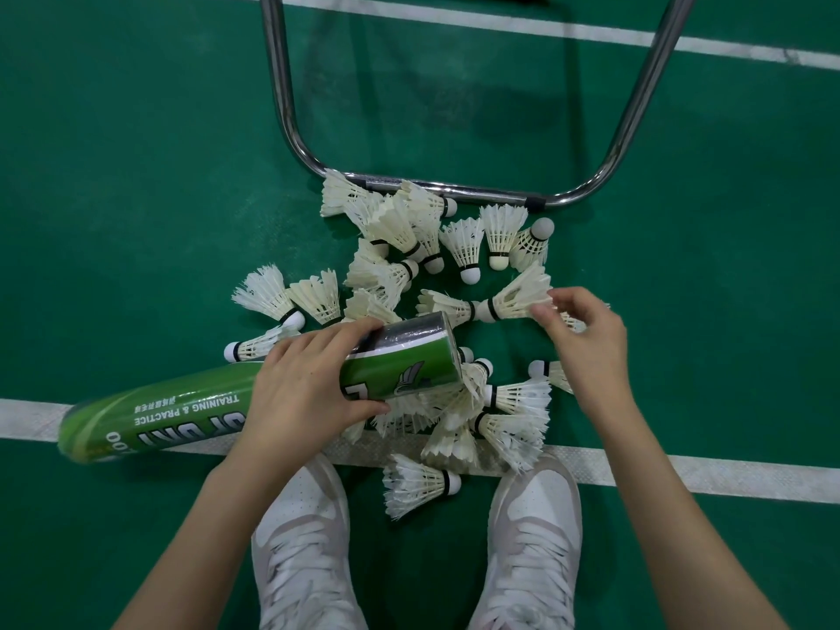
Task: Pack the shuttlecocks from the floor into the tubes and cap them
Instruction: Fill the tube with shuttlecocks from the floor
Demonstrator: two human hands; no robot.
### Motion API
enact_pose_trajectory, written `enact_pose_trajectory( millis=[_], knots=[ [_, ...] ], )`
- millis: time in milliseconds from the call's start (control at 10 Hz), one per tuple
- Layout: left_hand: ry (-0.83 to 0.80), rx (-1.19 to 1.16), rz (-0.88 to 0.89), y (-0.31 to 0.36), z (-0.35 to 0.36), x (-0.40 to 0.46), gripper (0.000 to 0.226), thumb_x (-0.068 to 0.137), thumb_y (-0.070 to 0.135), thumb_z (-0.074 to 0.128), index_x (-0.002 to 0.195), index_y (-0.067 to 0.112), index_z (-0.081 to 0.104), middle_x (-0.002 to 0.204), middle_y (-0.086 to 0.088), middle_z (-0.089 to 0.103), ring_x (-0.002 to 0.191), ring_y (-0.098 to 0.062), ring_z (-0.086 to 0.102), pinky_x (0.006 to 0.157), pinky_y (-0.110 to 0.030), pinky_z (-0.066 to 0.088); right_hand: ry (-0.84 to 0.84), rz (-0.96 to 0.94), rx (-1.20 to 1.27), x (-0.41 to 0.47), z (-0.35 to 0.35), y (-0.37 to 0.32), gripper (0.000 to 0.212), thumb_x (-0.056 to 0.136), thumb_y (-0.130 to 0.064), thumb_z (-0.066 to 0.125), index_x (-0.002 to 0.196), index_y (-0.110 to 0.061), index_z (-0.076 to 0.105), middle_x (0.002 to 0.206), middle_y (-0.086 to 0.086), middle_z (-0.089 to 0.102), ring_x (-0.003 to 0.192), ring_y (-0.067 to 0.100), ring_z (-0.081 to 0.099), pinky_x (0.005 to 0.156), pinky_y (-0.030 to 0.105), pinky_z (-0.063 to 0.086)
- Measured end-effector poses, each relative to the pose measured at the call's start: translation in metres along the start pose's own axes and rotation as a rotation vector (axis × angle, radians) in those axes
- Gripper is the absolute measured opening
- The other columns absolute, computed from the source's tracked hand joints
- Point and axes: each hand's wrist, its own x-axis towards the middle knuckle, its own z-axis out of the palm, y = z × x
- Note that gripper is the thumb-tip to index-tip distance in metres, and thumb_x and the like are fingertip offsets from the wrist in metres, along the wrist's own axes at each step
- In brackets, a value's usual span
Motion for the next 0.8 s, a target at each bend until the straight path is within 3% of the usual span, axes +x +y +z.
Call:
enact_pose_trajectory(
  millis=[100,300,400,500,600,700,800],
  knots=[
    [0.007,-0.001,0.002,0.0,0.0,0.0,0.083,0.056,0.055,0.078,0.129,0.034,0.043,0.119,0.009,0.059,0.106,-0.02,0.054,0.089,-0.038,0.038,-0.016,-0.002,0.091,-0.018,-0.003,-0.009,0.011,0.083,-0.023,0.068,0.079,-0.03,0.061,0.083,-0.013,0.061,0.082,-0.005,0.055,0.072,0.004,0.04],
    [0.025,0.006,0.014,0.001,0.0,-0.001,0.083,0.055,0.052,0.08,0.128,0.032,0.045,0.116,0.006,0.061,0.103,-0.023,0.056,0.088,-0.039,0.04,-0.066,0.045,0.266,-0.046,-0.007,-0.017,0.009,0.083,-0.024,0.067,0.085,-0.031,0.064,0.089,-0.007,0.069,0.094,0.011,0.064,0.087,0.028,0.049],
    [0.02,0.007,0.017,0.002,0.001,0.0,0.083,0.055,0.051,0.08,0.128,0.031,0.045,0.117,0.006,0.061,0.102,-0.023,0.055,0.087,-0.038,0.039,-0.098,0.087,0.341,-0.054,-0.005,-0.021,0.008,0.082,-0.022,0.067,0.087,-0.028,0.066,0.088,-0.004,0.071,0.091,0.013,0.066,0.085,0.025,0.049],
    [0.019,0.01,0.015,0.002,0.001,0.0,0.083,0.056,0.05,0.08,0.128,0.031,0.045,0.117,0.006,0.061,0.101,-0.023,0.055,0.086,-0.038,0.039,-0.167,0.134,0.397,-0.063,0.005,-0.025,0.01,0.083,-0.02,0.064,0.093,-0.018,0.066,0.086,-0.003,0.073,0.085,0.008,0.068,0.076,0.013,0.049],
    [0.018,0.016,0.015,0.002,0.0,-0.001,0.083,0.055,0.05,0.08,0.128,0.031,0.045,0.117,0.006,0.061,0.101,-0.023,0.055,0.086,-0.038,0.039,-0.209,0.161,0.43,-0.071,0.016,-0.027,0.009,0.084,-0.017,0.063,0.089,-0.023,0.066,0.084,-0.005,0.073,0.085,0.008,0.068,0.077,0.013,0.05],
    [0.018,0.017,0.013,0.002,0.0,-0.001,0.083,0.055,0.05,0.08,0.128,0.031,0.045,0.117,0.005,0.061,0.102,-0.023,0.055,0.087,-0.038,0.039,-0.226,0.154,0.438,-0.076,0.025,-0.028,0.01,0.083,-0.018,0.065,0.086,-0.028,0.066,0.086,-0.004,0.072,0.091,0.012,0.066,0.084,0.023,0.051],
    [0.01,0.022,0.012,0.002,0.0,-0.001,0.083,0.056,0.05,0.08,0.129,0.031,0.044,0.118,0.006,0.06,0.103,-0.023,0.055,0.087,-0.039,0.039,-0.274,0.143,0.431,-0.078,0.03,-0.028,0.01,0.082,-0.02,0.065,0.089,-0.027,0.065,0.093,-0.004,0.07,0.096,0.011,0.064,0.082,0.02,0.05]
  ],
)
